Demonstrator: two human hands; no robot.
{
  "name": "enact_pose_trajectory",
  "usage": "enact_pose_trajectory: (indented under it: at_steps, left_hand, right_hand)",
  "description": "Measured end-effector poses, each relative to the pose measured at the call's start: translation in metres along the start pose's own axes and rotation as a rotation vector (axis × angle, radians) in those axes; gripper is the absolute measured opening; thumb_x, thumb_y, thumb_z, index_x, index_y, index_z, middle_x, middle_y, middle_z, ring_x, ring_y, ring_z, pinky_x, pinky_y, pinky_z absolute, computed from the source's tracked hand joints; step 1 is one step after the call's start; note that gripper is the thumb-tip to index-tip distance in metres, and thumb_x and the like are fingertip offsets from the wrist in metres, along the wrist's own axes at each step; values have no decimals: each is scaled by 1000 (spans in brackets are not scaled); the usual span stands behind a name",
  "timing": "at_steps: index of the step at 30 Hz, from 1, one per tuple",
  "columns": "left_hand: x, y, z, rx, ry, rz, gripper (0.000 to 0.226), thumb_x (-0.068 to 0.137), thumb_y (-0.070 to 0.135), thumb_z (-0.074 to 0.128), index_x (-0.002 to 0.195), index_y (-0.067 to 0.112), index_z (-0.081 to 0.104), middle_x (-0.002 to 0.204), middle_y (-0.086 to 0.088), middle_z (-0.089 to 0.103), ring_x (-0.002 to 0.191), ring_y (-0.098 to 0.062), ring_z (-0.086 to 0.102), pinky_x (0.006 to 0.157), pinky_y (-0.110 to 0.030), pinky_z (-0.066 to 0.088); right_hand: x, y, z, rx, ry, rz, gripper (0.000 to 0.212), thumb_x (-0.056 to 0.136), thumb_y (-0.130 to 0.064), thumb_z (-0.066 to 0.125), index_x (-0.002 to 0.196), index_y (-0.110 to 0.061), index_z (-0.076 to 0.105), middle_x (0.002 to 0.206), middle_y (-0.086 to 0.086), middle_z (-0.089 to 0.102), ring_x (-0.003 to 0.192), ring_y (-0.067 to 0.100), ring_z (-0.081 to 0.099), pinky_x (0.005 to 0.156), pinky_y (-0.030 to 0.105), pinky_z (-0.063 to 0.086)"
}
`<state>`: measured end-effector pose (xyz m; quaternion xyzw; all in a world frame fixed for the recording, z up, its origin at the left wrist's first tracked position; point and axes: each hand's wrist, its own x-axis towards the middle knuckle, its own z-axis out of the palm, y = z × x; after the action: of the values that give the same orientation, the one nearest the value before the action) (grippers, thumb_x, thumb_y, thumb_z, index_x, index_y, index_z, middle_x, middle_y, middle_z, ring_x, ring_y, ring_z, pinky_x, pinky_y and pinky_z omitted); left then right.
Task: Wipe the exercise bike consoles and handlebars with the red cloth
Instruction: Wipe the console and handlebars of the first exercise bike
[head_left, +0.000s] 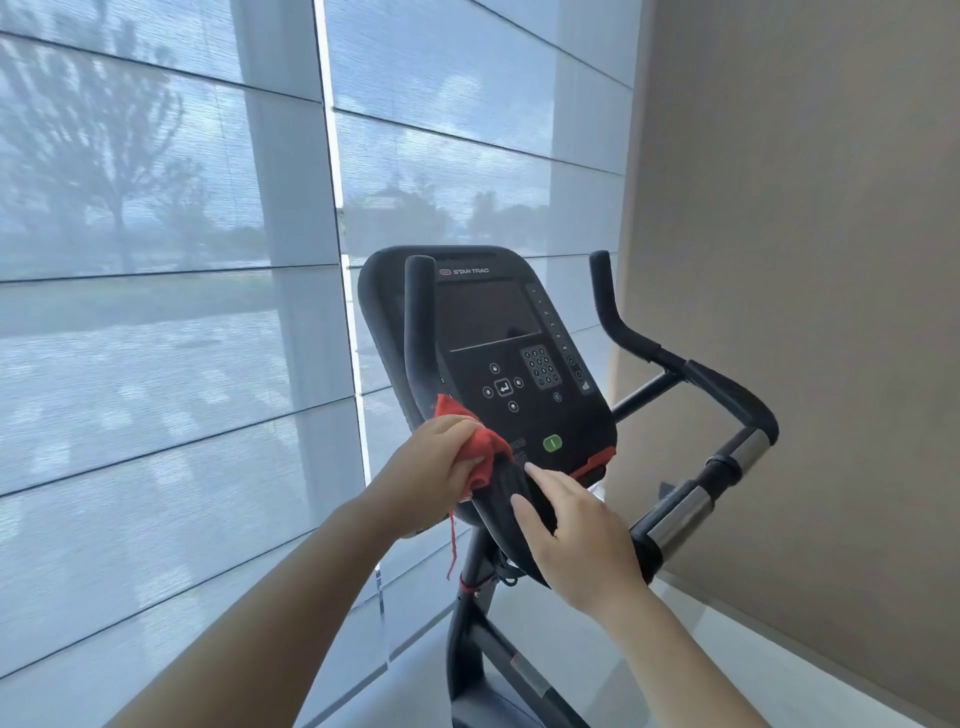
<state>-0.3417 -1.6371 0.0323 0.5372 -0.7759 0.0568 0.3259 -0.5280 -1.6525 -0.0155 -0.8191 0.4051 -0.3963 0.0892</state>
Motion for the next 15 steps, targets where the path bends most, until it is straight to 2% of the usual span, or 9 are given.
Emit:
enact_pose_trajectory:
  at_steps: [2, 4, 9, 10, 13, 15]
  left_hand:
    - [3, -3, -5, 11, -36, 46, 25, 94, 16, 42, 108, 22, 62, 106, 7, 61, 99, -10, 49, 89, -29, 42]
    - [7, -6, -11, 7, -52, 116, 24, 95, 17, 43, 107, 22, 63, 103, 8, 63, 95, -6, 49, 89, -21, 39]
    - [18, -24, -23, 9, -147, 201, 23, 94, 18, 46, 111, 20, 61, 107, 6, 59, 97, -4, 44, 88, -9, 31]
    - [21, -30, -26, -10, -131, 202, 23, 94, 18, 47, 111, 18, 61, 107, 5, 59, 95, -2, 43, 87, -6, 30]
    - [33, -45, -40, -32, -36, 196, 21, 94, 16, 47, 111, 15, 59, 107, 2, 60, 96, -4, 46, 87, -11, 35]
    - [42, -52, -51, -89, 57, 232, 19, 93, 12, 48, 106, 15, 61, 100, 3, 61, 90, 3, 46, 82, -3, 32]
  right_hand:
    - [0, -2, -1, 4, -14, 17, 45, 92, -43, 40, 133, -25, 47, 133, -13, 53, 120, 6, 47, 93, 18, 34]
    - [2, -4, -2, 27, -33, 50, 43, 92, -42, 41, 131, -25, 49, 130, -13, 54, 118, 5, 48, 92, 18, 36]
    - [17, -13, -3, 87, -11, 156, 37, 93, -36, 46, 126, -21, 55, 124, -8, 59, 112, 5, 52, 90, 17, 37]
    - [22, -17, -3, 76, 0, 158, 37, 93, -36, 46, 125, -22, 55, 122, -8, 59, 109, 4, 53, 89, 18, 38]
    - [39, -28, 1, 62, 35, 148, 35, 92, -38, 46, 123, -25, 56, 117, -10, 61, 106, 5, 55, 88, 22, 43]
    - [50, -36, 5, 52, 53, 152, 35, 92, -38, 46, 123, -26, 56, 116, -12, 61, 107, 4, 54, 86, 20, 40]
